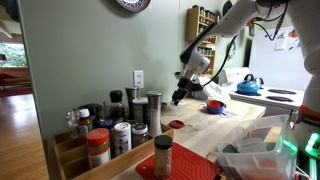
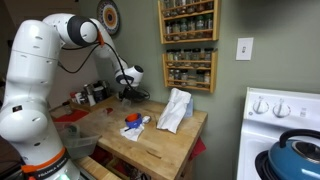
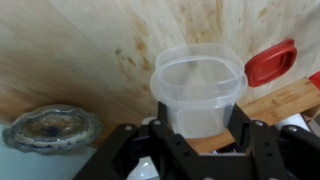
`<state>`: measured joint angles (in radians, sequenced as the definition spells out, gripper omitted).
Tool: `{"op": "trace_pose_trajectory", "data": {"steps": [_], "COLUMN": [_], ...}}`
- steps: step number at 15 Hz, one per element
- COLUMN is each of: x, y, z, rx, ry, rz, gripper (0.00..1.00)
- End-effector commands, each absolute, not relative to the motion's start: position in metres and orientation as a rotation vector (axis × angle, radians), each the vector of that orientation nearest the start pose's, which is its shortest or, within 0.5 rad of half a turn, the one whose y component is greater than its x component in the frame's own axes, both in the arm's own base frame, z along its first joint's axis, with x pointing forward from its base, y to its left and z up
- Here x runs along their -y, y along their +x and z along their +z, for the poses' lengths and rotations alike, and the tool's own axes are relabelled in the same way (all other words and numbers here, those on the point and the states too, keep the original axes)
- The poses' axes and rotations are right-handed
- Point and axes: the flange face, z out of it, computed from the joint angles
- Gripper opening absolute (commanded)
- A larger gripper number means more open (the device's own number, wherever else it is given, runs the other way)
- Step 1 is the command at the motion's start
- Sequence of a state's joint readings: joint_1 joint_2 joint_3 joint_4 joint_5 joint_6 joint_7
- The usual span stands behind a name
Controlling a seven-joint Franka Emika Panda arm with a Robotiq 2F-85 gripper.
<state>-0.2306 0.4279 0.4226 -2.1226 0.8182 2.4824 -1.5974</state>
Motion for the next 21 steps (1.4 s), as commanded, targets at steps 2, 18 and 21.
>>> {"op": "trace_pose_trajectory", "data": {"steps": [2,18,21], "x": [-0.105,-0.095,-0.092], "y": [0.564,0.582,0.586], "z": [0.221,0.166,0.160], "rx": [1.317,1.300,1.236], "ry": [-2.208,-1.744,-1.702], "rz": [-0.472,-0.822,-0.913], "gripper": [0.59,0.34,0.34]}}
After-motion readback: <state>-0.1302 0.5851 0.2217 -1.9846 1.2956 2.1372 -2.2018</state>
